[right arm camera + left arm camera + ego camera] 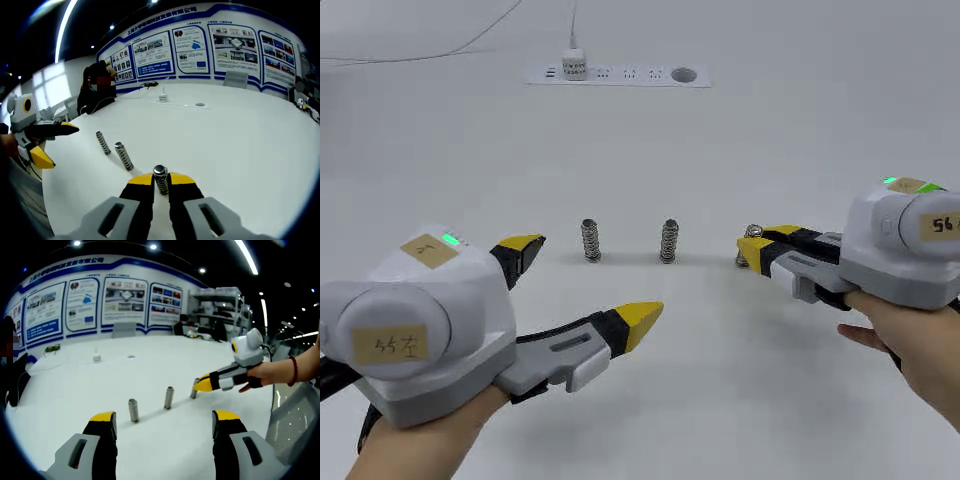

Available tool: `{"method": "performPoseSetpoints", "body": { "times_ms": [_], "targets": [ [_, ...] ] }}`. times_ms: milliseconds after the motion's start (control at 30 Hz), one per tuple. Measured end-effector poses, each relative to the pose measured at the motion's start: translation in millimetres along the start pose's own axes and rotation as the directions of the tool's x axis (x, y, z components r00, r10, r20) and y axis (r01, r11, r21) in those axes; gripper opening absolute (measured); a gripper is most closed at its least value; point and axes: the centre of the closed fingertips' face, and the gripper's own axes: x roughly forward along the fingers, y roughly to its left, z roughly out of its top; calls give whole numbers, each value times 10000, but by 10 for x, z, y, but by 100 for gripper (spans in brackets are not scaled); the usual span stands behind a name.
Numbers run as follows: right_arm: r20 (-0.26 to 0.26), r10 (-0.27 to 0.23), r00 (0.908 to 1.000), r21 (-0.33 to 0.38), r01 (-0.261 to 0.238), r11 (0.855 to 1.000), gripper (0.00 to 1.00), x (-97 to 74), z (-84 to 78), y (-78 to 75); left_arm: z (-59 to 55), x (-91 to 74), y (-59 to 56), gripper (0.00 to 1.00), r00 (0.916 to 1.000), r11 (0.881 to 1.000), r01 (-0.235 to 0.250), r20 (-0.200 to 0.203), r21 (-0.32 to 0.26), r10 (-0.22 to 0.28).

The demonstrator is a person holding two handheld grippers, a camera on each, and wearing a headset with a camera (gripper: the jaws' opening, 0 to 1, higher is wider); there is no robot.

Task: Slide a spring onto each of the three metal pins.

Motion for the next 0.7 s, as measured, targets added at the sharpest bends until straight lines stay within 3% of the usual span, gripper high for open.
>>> {"method": "performPoseSetpoints", "body": {
  "times_ms": [400,700],
  "targets": [
    [-7,88,10000,42,-88,10000,13,-6,-12,26,-5,-25,47,78,9999,10000,-67,-140,-33,67],
    [113,271,9996,-338,-267,9991,22,-113,98,111,39,-61,109,78,9997,9998,-169,-176,90,171]
  ]
}}
